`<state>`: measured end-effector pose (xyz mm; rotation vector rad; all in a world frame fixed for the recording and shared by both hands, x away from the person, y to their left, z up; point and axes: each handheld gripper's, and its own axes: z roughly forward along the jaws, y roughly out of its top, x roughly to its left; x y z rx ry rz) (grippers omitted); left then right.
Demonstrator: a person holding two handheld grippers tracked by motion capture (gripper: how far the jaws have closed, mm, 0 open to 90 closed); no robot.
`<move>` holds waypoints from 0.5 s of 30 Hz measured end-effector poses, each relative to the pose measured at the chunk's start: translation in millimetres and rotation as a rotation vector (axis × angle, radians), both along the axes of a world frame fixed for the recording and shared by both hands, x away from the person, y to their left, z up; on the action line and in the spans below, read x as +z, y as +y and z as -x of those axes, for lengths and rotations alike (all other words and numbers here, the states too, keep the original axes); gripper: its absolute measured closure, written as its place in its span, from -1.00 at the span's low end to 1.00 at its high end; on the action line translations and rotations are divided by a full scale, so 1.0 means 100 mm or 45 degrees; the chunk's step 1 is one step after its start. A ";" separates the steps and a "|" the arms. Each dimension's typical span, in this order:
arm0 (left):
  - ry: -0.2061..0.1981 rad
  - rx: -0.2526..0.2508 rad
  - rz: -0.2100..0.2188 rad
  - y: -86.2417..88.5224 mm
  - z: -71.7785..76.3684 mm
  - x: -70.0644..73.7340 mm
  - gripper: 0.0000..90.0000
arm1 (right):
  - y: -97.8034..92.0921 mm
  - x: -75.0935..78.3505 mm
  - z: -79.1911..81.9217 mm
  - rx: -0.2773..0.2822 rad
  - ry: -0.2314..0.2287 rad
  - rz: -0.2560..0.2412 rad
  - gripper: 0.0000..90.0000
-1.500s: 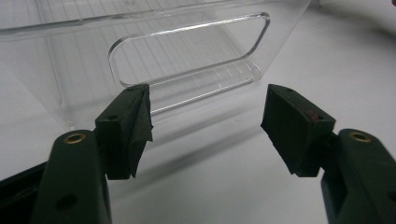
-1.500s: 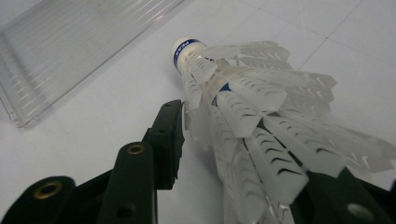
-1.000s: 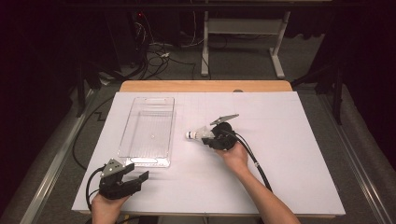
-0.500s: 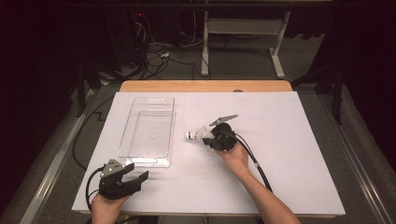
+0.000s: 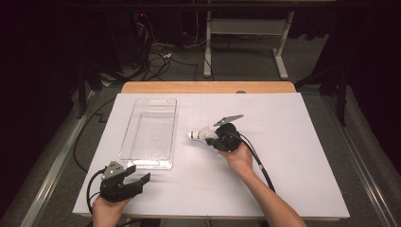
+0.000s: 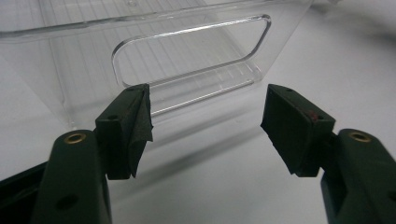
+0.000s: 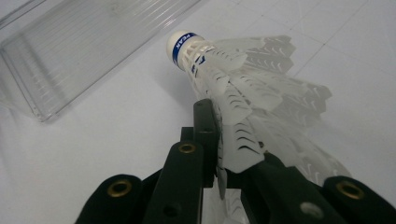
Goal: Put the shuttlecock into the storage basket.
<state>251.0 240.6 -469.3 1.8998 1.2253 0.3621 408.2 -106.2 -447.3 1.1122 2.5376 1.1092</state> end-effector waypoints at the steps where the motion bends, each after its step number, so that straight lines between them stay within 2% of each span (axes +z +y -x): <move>1: -0.001 0.001 0.001 0.00 0.00 0.00 -0.25 | 0.00 0.01 0.00 0.005 -0.001 0.002 0.96; 15: -0.004 0.007 -0.005 0.01 0.00 0.00 -0.24 | 0.01 0.14 -0.01 0.023 -0.007 -0.019 0.95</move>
